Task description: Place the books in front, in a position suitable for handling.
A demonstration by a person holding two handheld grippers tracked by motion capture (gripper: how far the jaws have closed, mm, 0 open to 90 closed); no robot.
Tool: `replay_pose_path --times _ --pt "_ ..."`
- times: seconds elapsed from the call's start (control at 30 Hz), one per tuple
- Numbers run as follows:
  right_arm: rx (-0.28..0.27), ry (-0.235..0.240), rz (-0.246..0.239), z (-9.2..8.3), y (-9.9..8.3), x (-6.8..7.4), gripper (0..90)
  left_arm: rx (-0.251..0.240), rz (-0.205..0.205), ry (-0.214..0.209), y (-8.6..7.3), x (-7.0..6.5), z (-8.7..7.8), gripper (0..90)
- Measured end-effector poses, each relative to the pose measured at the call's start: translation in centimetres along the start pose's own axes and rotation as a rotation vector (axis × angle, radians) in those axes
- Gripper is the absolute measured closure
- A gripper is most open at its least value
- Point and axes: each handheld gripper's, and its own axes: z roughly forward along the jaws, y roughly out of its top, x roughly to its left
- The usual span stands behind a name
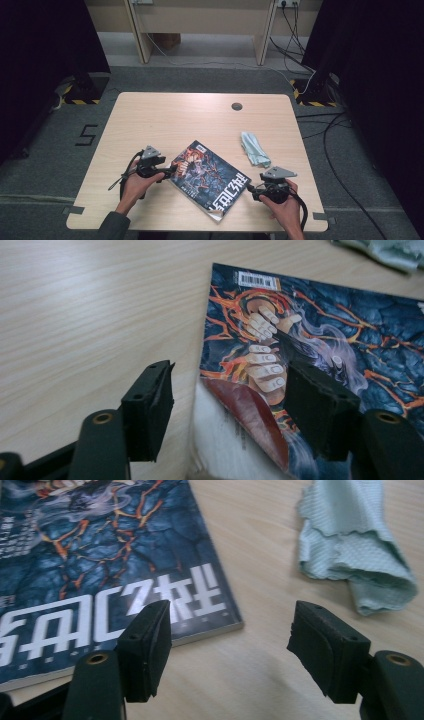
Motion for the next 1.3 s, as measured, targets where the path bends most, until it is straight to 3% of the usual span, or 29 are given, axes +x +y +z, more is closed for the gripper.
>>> replay_pose_path --times 0.17,0.23,0.27,0.5,0.63,0.7,0.83,0.9,1.07,1.2,1.3 --pt "0.008 0.048 -0.027 -0.2 0.0 1.8 31.3 0.036 0.016 0.008 0.4 -0.1 1.1 43.7" --pt "0.007 0.064 -0.045 -0.1 0.2 2.5 30.8 0.086 0.067 0.018 0.2 -0.6 1.8 45.9" --pt "0.007 0.064 -0.045 -0.1 0.2 2.5 30.8 0.086 0.067 0.018 0.2 -0.6 1.8 46.6" --pt "0.043 0.112 -0.094 0.8 0.2 5.0 28.9 0.121 0.05 0.046 0.1 -0.9 1.3 47.4" --pt "0.078 0.135 -0.159 1.4 0.3 6.7 27.7 0.141 0.033 0.058 -0.1 -1.0 0.9 47.4" --pt "0.077 0.143 -0.17 1.4 0.3 7.0 27.2 0.143 0.027 0.062 -0.1 -1.0 0.8 47.5" --pt "0.085 0.2 -0.206 2.2 0.2 9.3 25.8 0.153 0.03 0.089 -0.4 -1.3 0.3 47.5" --pt "0.087 0.204 -0.222 2.4 0.2 9.9 25.8 0.149 0.022 0.09 -0.7 -1.3 0.1 47.4" --pt "0.085 0.243 -0.235 2.5 0.1 10.7 23.6 0.154 0.02 0.097 -1.3 -1.4 -0.7 47.4" --pt "0.108 0.251 -0.282 2.7 0.0 11.5 23.2 0.156 0.006 0.092 -1.6 -1.2 -1.1 47.2" --pt "0.114 0.219 -0.304 2.8 -0.1 11.7 27.7 0.155 -0.006 0.084 -1.8 -1.1 -1.3 47.1"
